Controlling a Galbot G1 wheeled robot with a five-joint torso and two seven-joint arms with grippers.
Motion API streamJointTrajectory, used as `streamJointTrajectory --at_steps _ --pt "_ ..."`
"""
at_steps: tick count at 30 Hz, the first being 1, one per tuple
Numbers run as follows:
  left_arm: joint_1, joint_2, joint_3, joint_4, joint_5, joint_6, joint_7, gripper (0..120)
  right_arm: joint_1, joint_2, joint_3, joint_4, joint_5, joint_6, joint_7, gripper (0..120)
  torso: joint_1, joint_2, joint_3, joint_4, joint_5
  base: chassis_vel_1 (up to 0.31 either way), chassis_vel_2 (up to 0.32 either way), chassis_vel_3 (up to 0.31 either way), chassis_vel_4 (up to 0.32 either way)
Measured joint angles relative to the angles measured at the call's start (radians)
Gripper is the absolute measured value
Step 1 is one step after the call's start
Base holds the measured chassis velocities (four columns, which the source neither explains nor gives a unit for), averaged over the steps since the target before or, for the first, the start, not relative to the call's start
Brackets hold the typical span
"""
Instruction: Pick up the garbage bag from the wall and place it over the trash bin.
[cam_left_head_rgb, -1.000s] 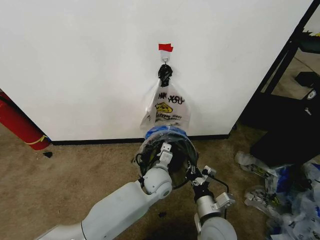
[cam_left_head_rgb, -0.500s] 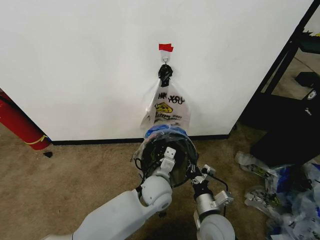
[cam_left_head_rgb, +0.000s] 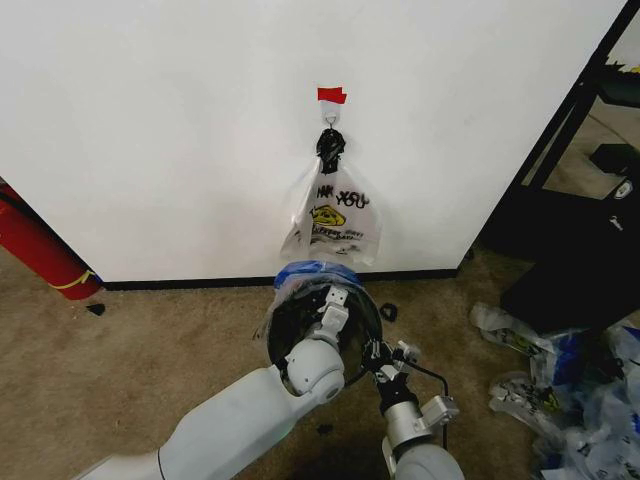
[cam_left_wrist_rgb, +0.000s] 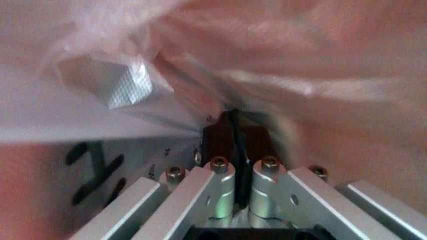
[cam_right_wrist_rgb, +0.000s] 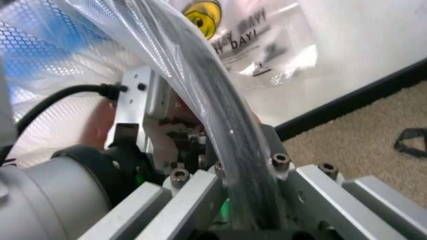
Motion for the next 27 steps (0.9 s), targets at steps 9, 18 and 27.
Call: streamJointTrajectory --at_steps 9,18,27 --pt "0.076 0.114 0.023 -0.164 0.017 0.022 0.007 0 0.032 0.024 0.019 -0.05 -0.038 0.052 -0.011 0 0.0 0.0 0.0 0.0 0.0001 0.0 0.0 0.0 0.0" --pt "0.157 0.247 0.045 -0.274 0.055 0.068 0.006 0 0.059 0.06 0.007 -0.128 -0.184 0.106 -0.011 0 0.0 0.0 0.0 0.0001 -0.0001 0.0 0.0 0.0 0.0" --pt "0.163 0.246 0.041 -0.297 -0.019 0.149 -0.024 0 0.055 0.061 0.004 -0.152 -0.307 0.162 -0.041 0 0.0 0.0 0.0 0.0 -0.0001 0.0 0.0 0.0 0.0"
